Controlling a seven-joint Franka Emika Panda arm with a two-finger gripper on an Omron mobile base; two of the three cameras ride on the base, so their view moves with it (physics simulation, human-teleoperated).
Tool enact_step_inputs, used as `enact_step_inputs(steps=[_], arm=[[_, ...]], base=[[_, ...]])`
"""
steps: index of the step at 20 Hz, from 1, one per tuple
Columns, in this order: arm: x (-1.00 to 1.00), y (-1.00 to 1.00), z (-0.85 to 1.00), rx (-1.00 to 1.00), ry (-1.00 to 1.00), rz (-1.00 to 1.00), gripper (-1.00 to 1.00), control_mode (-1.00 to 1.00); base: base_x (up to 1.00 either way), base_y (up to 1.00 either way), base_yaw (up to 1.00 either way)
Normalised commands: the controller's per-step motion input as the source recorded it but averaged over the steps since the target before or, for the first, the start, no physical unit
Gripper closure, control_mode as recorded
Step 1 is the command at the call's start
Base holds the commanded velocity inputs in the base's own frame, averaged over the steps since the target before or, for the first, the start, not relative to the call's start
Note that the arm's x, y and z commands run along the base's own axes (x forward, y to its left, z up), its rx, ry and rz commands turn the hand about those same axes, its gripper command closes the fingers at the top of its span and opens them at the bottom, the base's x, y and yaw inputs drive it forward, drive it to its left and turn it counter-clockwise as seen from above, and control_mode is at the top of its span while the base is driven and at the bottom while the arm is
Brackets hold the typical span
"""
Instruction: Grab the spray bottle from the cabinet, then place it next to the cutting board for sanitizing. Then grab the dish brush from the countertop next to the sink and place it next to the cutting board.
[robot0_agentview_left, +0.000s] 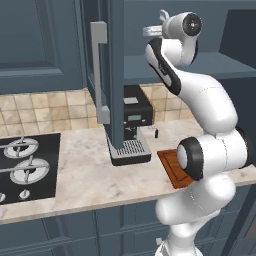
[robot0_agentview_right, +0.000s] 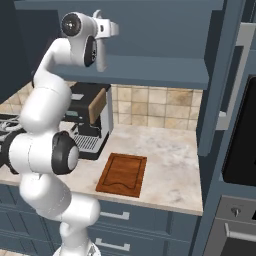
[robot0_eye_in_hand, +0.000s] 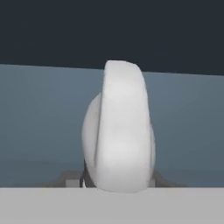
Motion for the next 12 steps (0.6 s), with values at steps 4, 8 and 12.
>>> enact_step_inputs(steps=[4, 8, 12], arm=[[-0.38, 0.00, -0.12, 0.00, -0.03, 0.00, 1.00, -1.00], [-0.29, 0.00, 0.00, 0.00, -0.13, 0.00, 1.00, -1.00], [-0.42, 0.00, 0.00, 0.03, -0.22, 0.00, 1.00, -1.00]], base=[[0.00, 0.00, 0.00], [0.00, 0.00, 0.00], [0.00, 0.00, 0.00]])
